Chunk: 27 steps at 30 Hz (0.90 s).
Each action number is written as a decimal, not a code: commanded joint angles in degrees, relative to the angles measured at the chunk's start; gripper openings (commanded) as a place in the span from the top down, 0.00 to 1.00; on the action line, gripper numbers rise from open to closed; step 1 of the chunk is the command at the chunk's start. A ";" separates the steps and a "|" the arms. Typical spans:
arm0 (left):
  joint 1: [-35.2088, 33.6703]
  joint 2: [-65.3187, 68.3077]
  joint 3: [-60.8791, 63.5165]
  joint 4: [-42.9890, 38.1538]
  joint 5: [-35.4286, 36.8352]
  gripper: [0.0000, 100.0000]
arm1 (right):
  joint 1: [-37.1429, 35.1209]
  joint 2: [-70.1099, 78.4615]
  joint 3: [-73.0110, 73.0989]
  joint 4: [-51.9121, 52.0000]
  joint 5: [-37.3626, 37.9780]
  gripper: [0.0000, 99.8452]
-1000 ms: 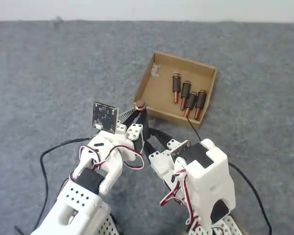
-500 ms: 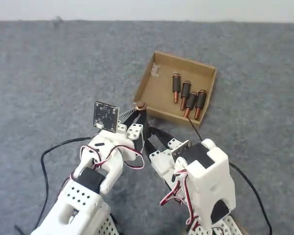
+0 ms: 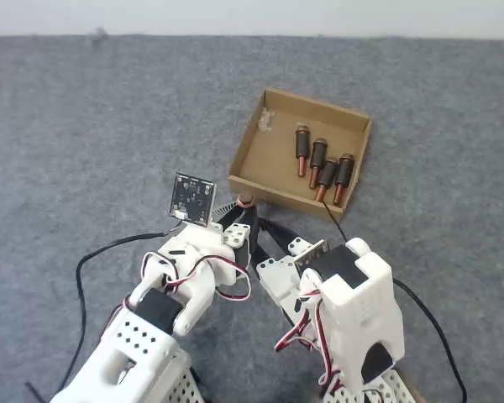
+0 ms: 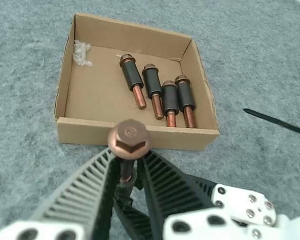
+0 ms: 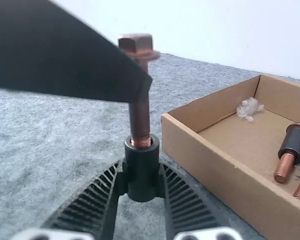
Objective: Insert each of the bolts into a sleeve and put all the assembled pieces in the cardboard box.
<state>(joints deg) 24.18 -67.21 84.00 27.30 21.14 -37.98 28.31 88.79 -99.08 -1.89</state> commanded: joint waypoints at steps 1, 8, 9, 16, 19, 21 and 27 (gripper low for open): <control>0.00 -0.35 -3.65 -0.62 0.70 0.99 | 0.57 -0.57 -1.23 -1.80 0.79 0.99; 0.00 -0.26 0.66 -7.21 0.62 0.99 | 0.57 -0.57 -1.23 -1.80 0.79 0.99; 0.00 -0.26 0.66 -7.21 0.62 0.99 | 0.57 -0.57 -1.23 -1.80 0.79 0.99; 0.09 -0.26 1.10 -6.95 0.70 0.85 | 0.57 -0.57 -1.23 -1.80 0.88 0.99; 0.00 -0.35 0.84 -5.01 0.70 0.80 | 0.66 -0.57 -1.23 -1.80 0.88 0.99; 0.00 -0.62 0.75 -4.04 0.70 0.79 | 0.66 -0.57 -1.23 -1.80 0.88 0.99; -0.09 -0.44 1.01 -3.52 0.44 0.79 | 0.66 -0.57 -1.23 -1.80 0.88 0.99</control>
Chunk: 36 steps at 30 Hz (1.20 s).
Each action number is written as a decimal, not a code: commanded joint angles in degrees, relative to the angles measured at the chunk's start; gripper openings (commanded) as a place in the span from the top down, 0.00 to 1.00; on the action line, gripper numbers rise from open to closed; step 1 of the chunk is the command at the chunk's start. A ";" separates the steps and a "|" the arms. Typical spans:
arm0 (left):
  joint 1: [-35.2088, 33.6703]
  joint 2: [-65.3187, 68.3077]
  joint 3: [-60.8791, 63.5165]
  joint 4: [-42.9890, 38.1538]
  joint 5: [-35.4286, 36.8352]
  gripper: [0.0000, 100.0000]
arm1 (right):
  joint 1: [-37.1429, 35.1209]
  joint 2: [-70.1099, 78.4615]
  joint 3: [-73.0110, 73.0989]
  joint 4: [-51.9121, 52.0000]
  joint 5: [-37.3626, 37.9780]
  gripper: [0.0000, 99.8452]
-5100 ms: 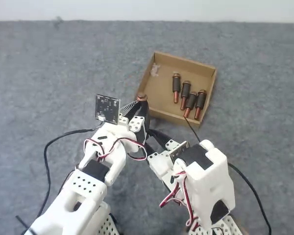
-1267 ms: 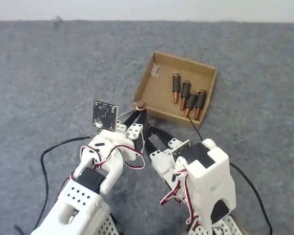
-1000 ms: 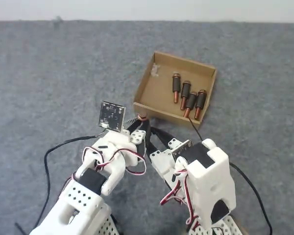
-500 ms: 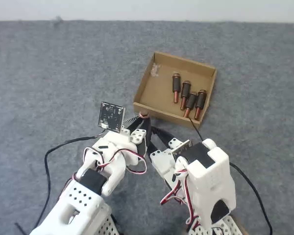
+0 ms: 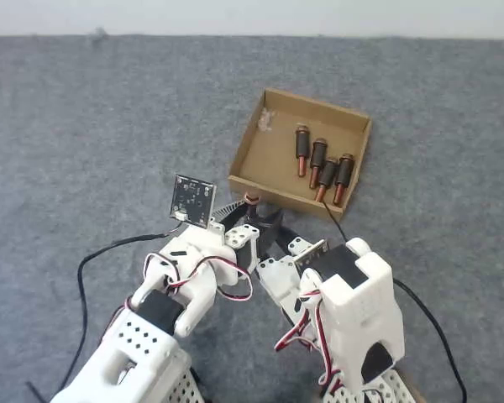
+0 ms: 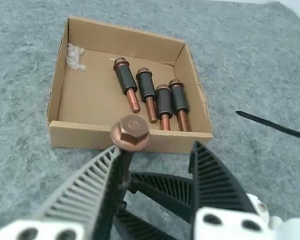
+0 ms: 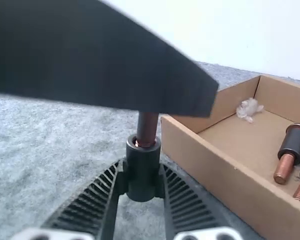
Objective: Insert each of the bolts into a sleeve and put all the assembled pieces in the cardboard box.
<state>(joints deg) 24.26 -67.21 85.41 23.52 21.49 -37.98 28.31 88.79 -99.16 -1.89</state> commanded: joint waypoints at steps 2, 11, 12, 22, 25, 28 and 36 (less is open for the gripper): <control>-0.18 -0.62 -0.40 3.08 0.09 0.79 | 0.92 -0.57 -1.23 -1.71 0.88 0.99; -3.16 -0.62 -0.40 5.10 0.18 0.79 | 1.63 -0.57 -1.58 -1.71 0.88 0.99; -4.04 -0.62 -0.40 5.10 0.09 0.79 | 1.71 -0.57 -1.58 -1.71 0.88 0.99; -2.02 -0.70 1.19 5.27 0.35 0.79 | 1.71 -0.57 -1.58 -1.63 0.88 0.99; -2.02 -0.79 0.31 5.01 0.35 0.79 | 1.71 -0.57 -1.58 -1.63 0.88 0.99; -4.13 -0.79 -4.26 6.51 4.22 0.79 | 1.71 -0.57 -1.58 -1.63 0.88 0.99; -15.82 -0.70 -12.97 13.80 11.78 0.79 | 1.71 -0.57 -1.41 -1.63 0.88 0.99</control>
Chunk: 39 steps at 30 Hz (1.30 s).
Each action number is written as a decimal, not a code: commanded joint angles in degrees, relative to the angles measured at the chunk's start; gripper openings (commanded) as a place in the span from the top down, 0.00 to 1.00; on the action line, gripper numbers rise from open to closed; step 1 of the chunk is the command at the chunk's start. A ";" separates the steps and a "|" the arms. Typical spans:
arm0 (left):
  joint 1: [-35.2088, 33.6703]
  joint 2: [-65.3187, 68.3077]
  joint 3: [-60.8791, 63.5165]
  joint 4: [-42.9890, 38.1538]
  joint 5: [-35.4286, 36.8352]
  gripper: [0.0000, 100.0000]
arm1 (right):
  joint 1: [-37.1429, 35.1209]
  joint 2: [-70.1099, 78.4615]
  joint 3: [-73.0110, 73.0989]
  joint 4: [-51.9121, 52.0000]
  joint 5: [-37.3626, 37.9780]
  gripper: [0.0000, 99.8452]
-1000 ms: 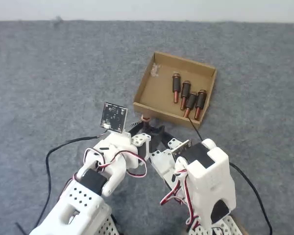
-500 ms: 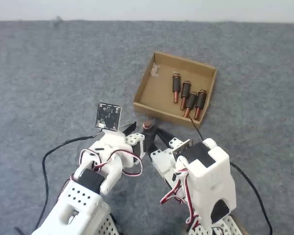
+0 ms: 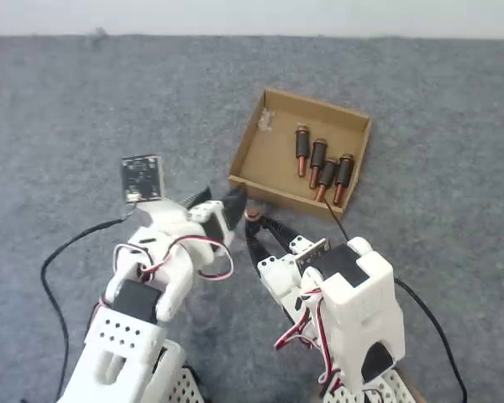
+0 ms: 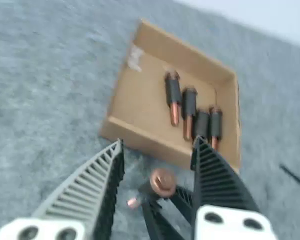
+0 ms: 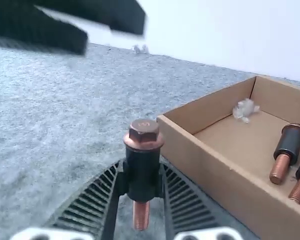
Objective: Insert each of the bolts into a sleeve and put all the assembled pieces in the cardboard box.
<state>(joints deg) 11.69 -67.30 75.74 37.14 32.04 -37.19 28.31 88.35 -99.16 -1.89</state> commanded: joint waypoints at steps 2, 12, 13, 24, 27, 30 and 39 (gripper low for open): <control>-4.75 -0.62 -2.68 -0.88 0.97 0.80 | 0.92 -0.57 -0.79 -1.63 0.88 0.99; -13.45 -0.62 3.21 -9.23 -2.20 0.99 | 0.66 -0.75 0.35 -1.71 0.97 0.99; -14.07 -0.70 3.47 -9.14 -2.81 0.99 | 0.66 -1.19 0.35 -1.63 0.97 0.99; -16.97 -0.70 3.03 -2.37 -9.14 0.99 | 1.63 -5.58 3.16 -1.54 1.05 0.99; -17.05 -0.70 1.36 2.02 -11.60 0.99 | 3.74 -8.22 3.87 -1.54 1.05 0.99; -17.05 -0.70 -0.40 6.42 -13.71 0.99 | 4.97 -12.09 4.75 0.66 0.97 0.99; -17.05 -0.70 -0.48 8.88 -15.91 0.99 | 6.20 -24.40 6.95 15.16 1.05 0.99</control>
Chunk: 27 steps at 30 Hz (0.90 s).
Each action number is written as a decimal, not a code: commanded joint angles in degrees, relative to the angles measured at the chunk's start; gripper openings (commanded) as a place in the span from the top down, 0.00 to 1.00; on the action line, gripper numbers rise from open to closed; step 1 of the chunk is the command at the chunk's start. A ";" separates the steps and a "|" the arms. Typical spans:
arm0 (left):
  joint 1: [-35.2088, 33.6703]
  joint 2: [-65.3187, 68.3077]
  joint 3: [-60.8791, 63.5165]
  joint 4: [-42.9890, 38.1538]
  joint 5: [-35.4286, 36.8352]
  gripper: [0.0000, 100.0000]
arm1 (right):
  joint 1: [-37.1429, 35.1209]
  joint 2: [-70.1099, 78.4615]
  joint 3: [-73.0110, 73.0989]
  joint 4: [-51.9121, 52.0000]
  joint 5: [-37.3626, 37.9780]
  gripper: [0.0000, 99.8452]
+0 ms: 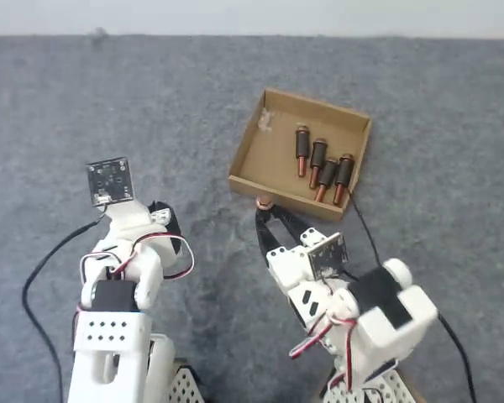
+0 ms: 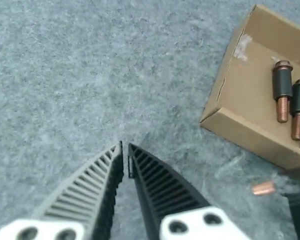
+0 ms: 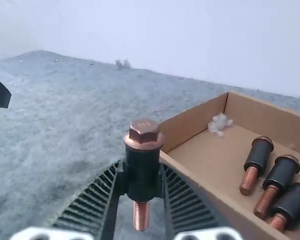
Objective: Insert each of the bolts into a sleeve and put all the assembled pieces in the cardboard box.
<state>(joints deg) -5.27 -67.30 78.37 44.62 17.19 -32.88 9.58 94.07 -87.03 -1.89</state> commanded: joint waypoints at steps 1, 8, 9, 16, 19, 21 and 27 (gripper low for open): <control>-0.09 -0.70 -3.38 2.55 -1.05 0.99 | 1.98 -6.99 1.23 5.05 1.05 0.99; 0.18 -10.73 -1.36 8.35 -1.05 0.99 | 2.07 -15.96 1.93 16.04 1.05 0.99; 0.26 -13.89 -0.48 9.67 -1.05 0.99 | 2.15 -16.84 1.93 17.10 1.14 0.99; -0.09 -32.62 10.51 11.16 -0.97 0.99 | 6.55 -22.99 1.58 23.78 1.14 0.99; -1.58 -37.54 13.49 13.19 -0.97 0.99 | 8.40 -25.89 1.58 27.03 1.14 0.99; -3.43 -37.27 14.37 13.27 -1.05 0.99 | 8.75 -28.44 1.58 30.29 1.14 0.99; -5.19 -36.66 18.24 10.02 -1.14 0.99 | 8.75 -41.01 1.49 44.35 1.14 0.99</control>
<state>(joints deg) -10.02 -103.16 97.01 56.40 16.40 -25.05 -23.12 94.86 -48.35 -1.89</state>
